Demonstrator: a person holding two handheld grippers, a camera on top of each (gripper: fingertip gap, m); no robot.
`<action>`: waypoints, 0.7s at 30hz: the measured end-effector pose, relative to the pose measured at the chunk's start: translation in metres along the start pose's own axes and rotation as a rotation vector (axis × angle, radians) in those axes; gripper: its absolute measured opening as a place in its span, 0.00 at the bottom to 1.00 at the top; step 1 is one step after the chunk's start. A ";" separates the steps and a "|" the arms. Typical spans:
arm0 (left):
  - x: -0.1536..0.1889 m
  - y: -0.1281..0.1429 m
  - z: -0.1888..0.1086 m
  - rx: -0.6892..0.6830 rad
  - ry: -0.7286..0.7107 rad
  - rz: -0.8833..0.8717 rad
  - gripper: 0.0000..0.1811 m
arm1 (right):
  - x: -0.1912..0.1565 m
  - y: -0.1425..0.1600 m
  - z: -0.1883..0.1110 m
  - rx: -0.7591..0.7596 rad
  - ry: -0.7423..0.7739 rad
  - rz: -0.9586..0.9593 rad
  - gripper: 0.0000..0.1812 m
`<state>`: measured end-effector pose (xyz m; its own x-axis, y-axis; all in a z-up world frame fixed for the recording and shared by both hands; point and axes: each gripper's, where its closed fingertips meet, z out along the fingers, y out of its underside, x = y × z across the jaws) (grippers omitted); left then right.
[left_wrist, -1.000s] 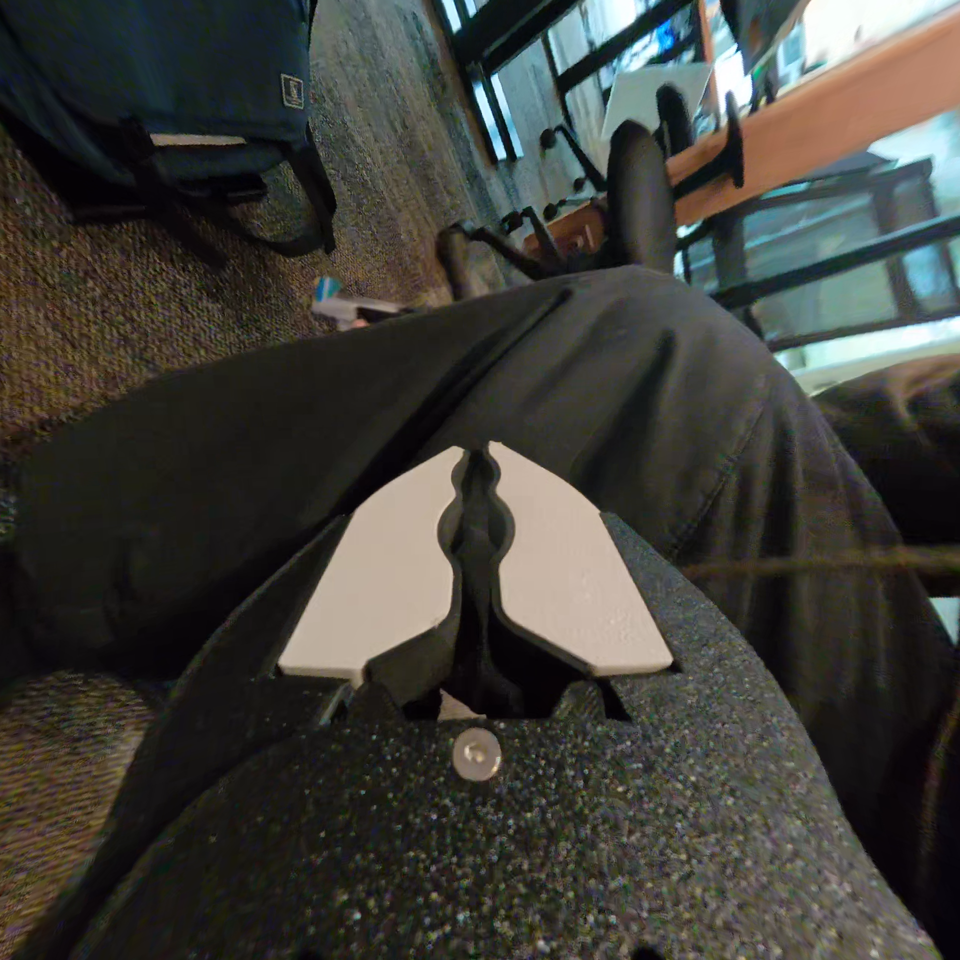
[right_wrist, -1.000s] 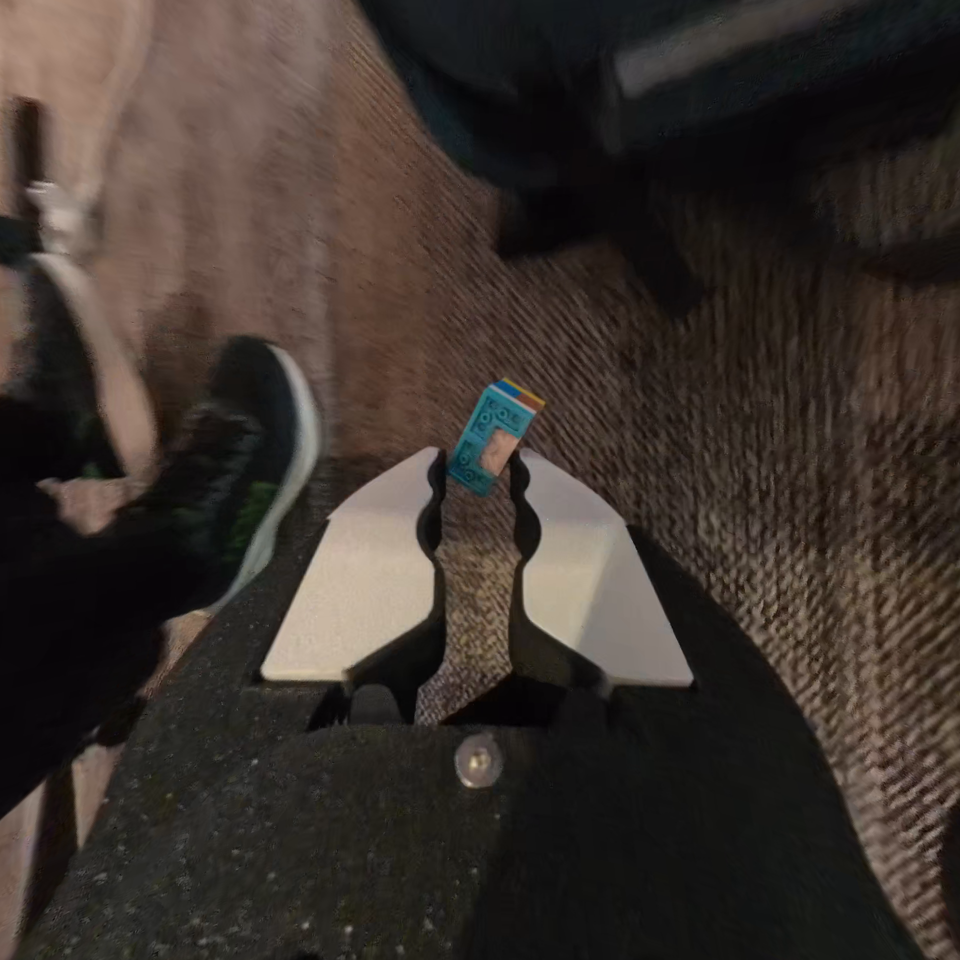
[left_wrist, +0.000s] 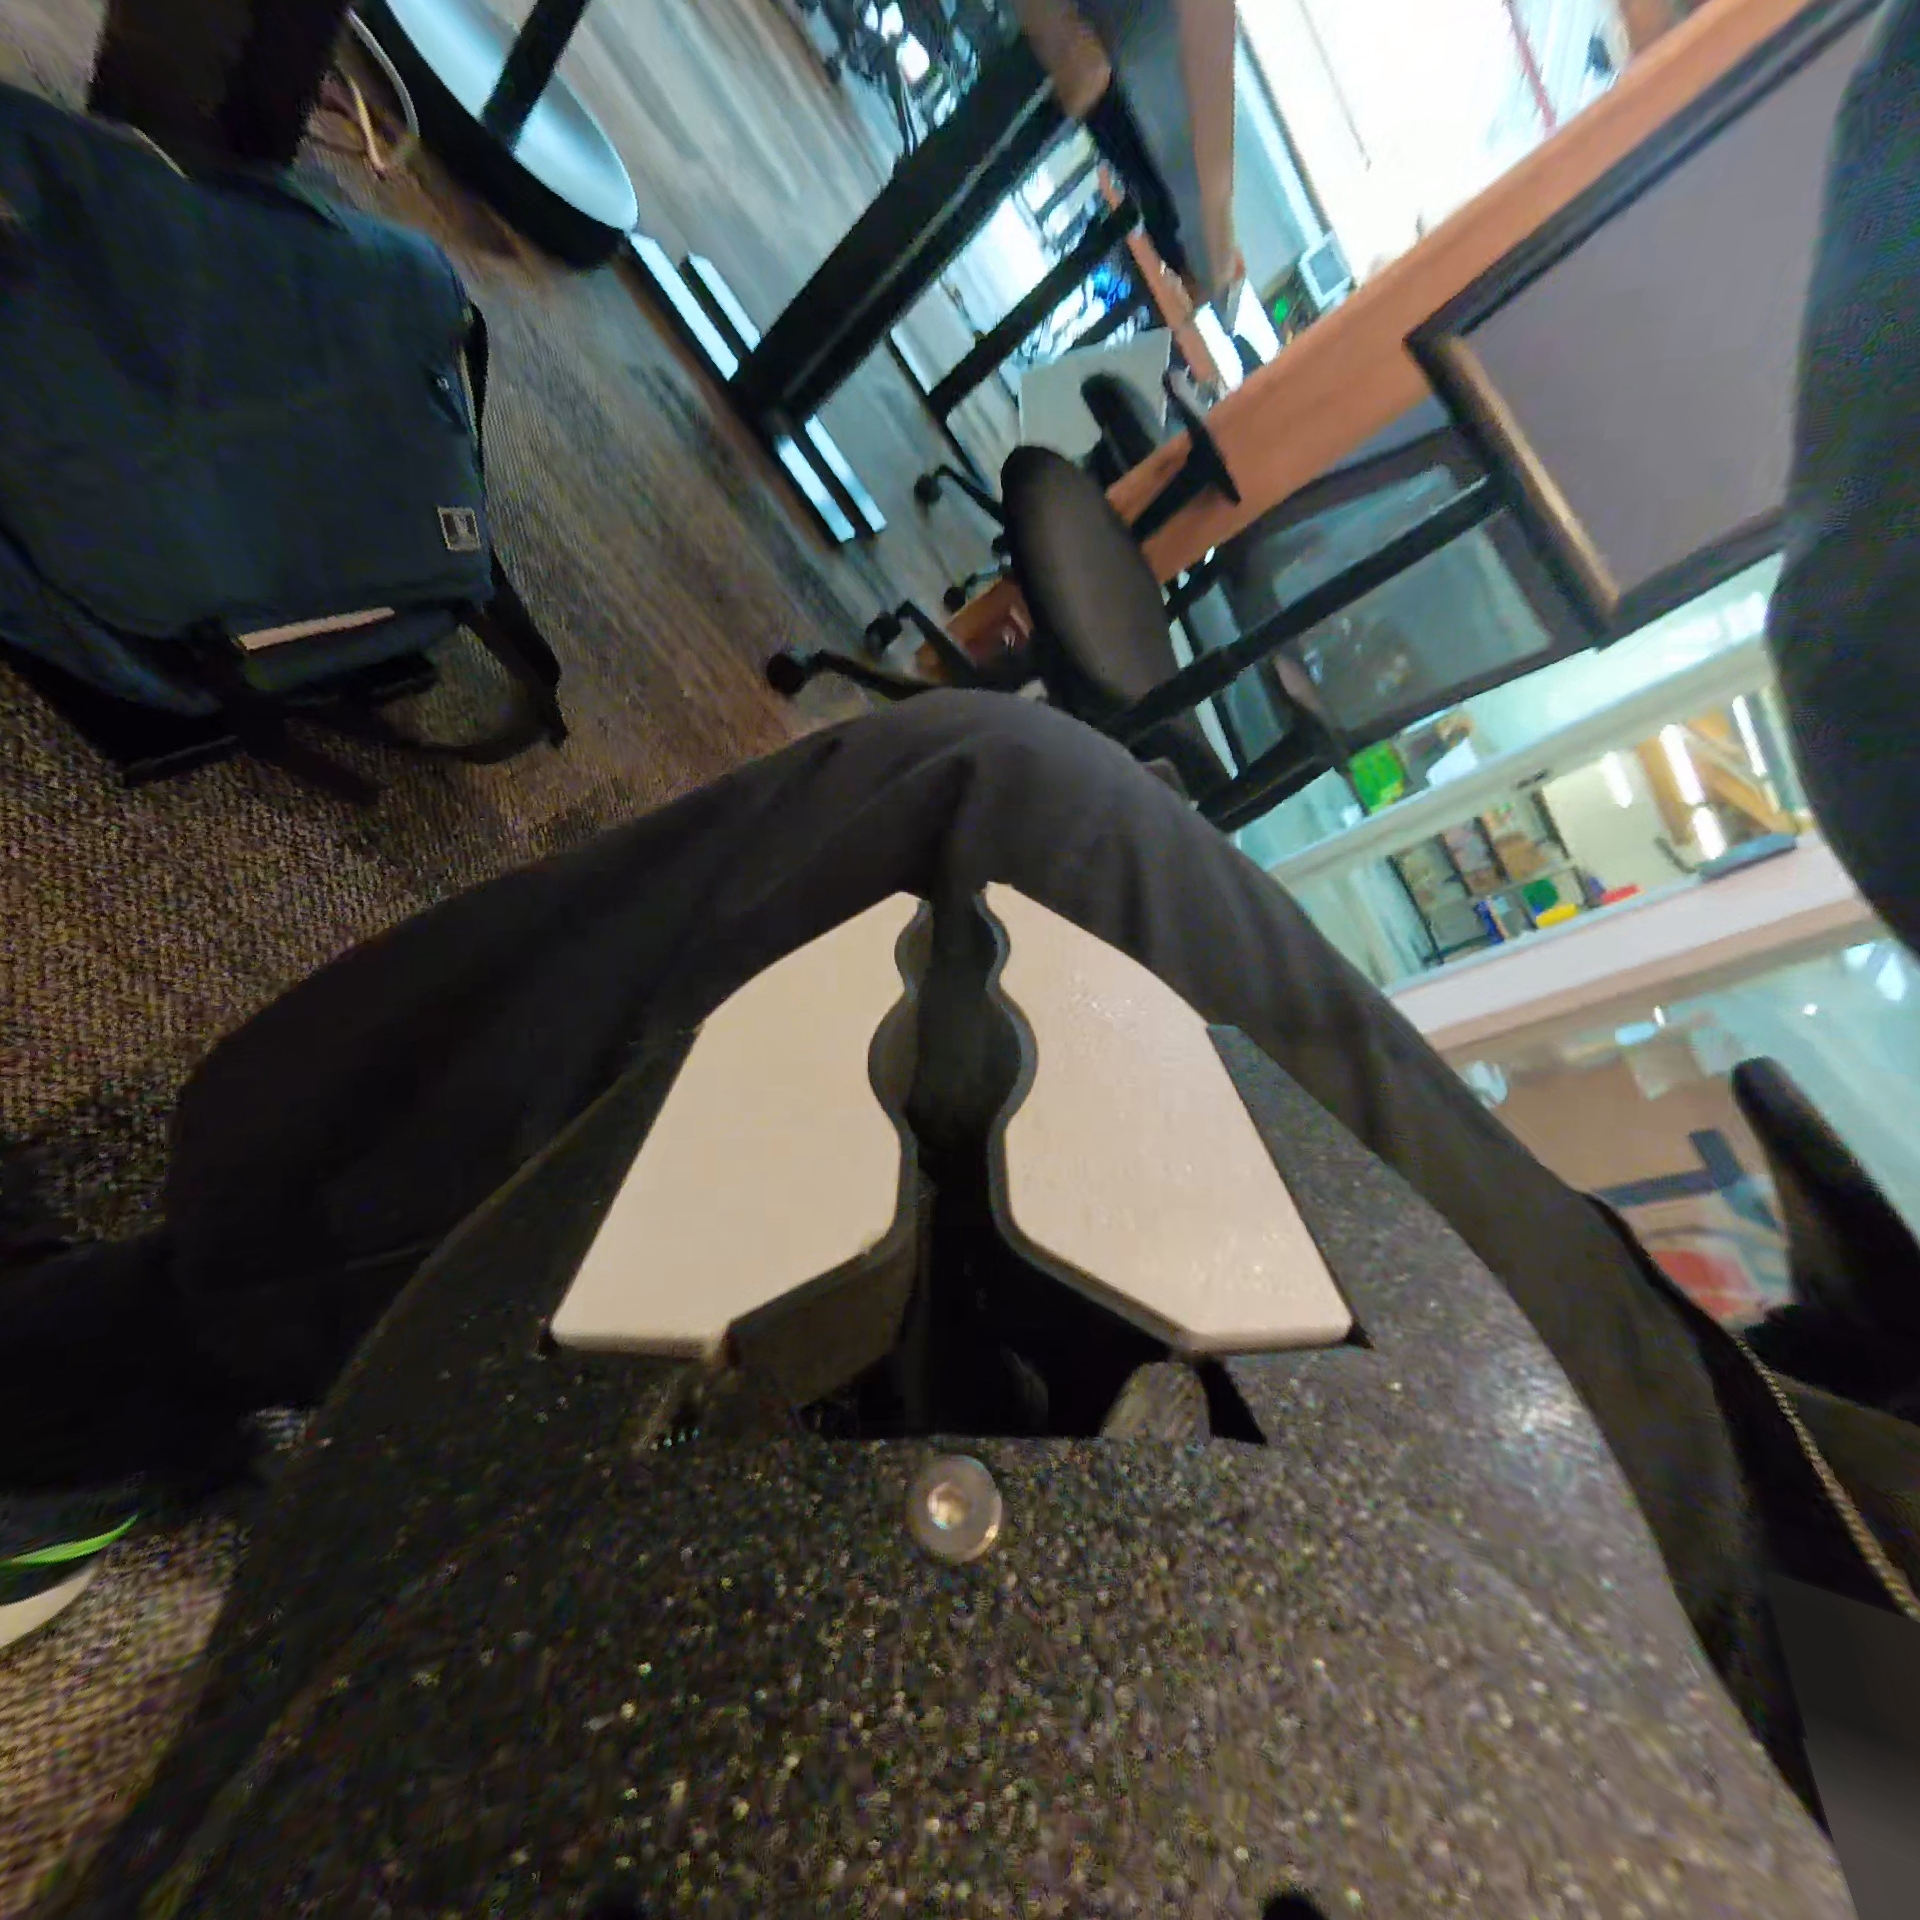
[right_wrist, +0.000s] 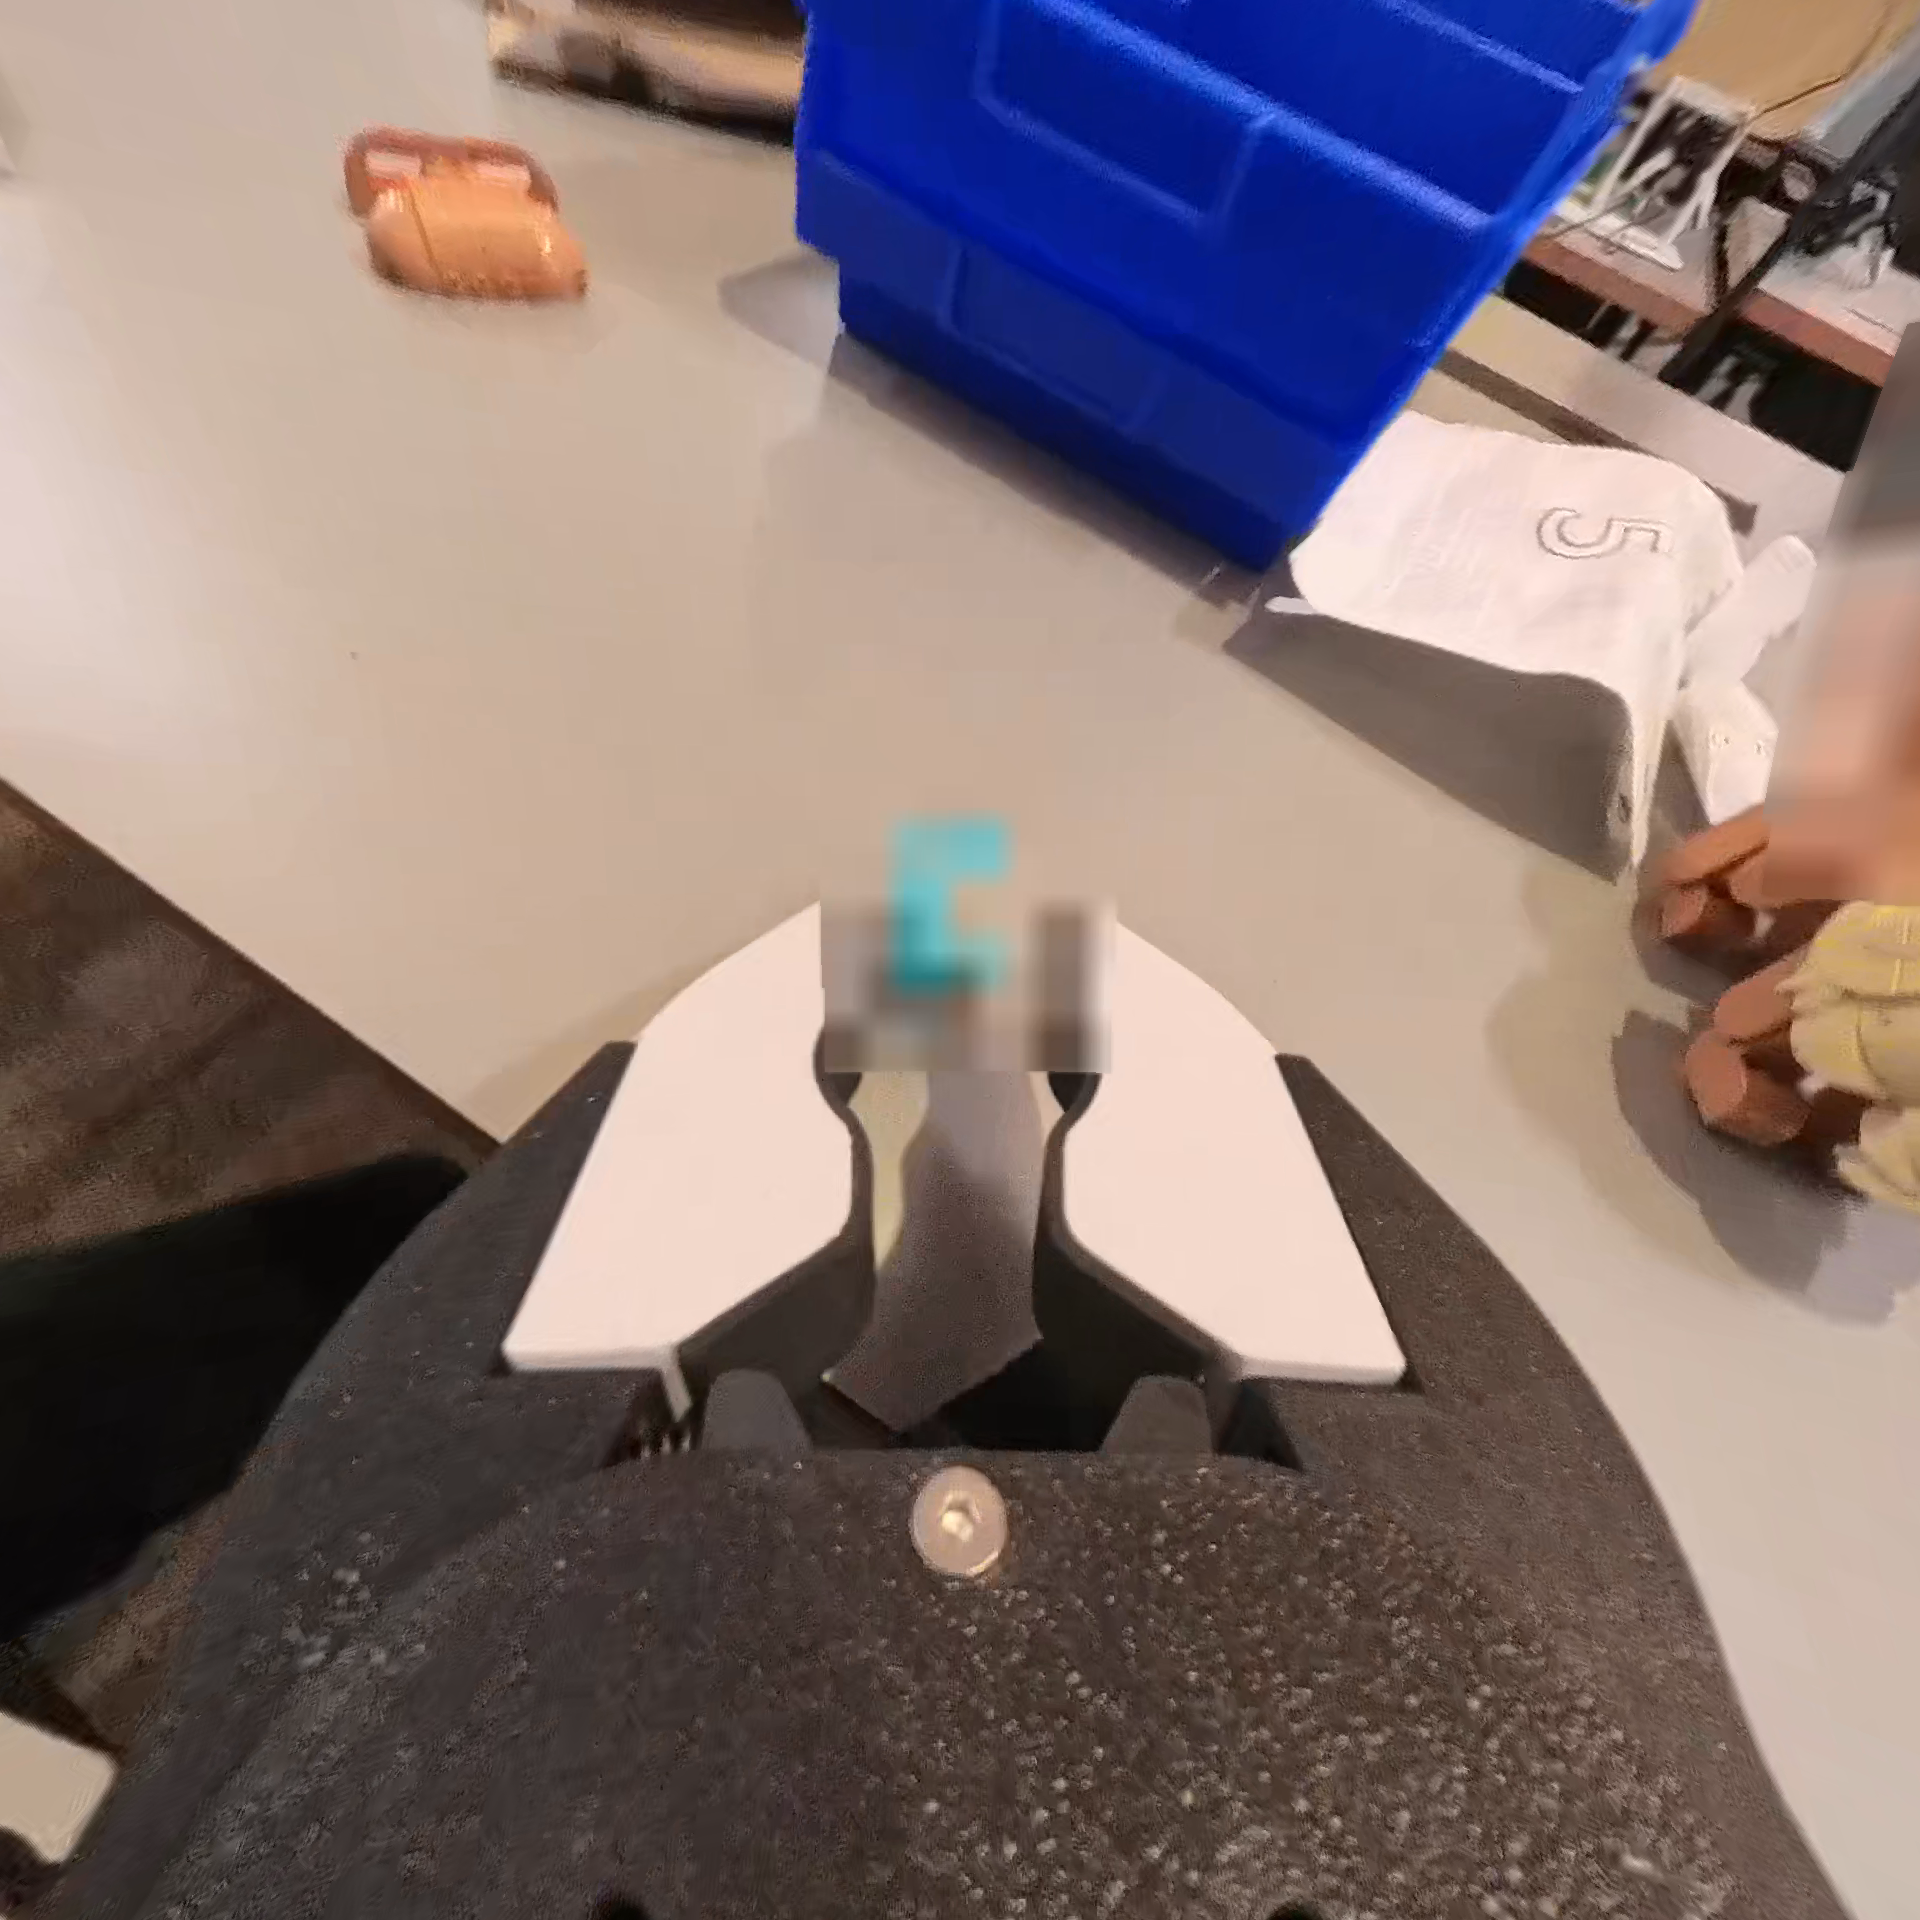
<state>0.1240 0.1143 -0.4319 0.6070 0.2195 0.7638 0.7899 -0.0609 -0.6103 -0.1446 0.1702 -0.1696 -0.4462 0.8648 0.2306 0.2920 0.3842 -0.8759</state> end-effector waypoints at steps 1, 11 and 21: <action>0.001 -0.003 -0.005 0.019 0.005 -0.009 0.04 | 0.002 0.001 -0.003 0.020 0.004 0.036 0.20; 0.018 -0.017 -0.022 0.097 0.038 -0.007 0.04 | -0.035 0.073 -0.082 0.206 0.004 0.115 0.31; 0.041 0.005 0.041 -0.036 0.149 -0.016 0.04 | -0.012 0.316 -0.132 -0.138 0.076 0.091 0.27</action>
<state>0.1492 0.1632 -0.4119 0.5984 0.0741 0.7978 0.8006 -0.0938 -0.5918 0.0645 0.3241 -0.3935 -0.3486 0.9180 0.1888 0.4444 0.3393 -0.8291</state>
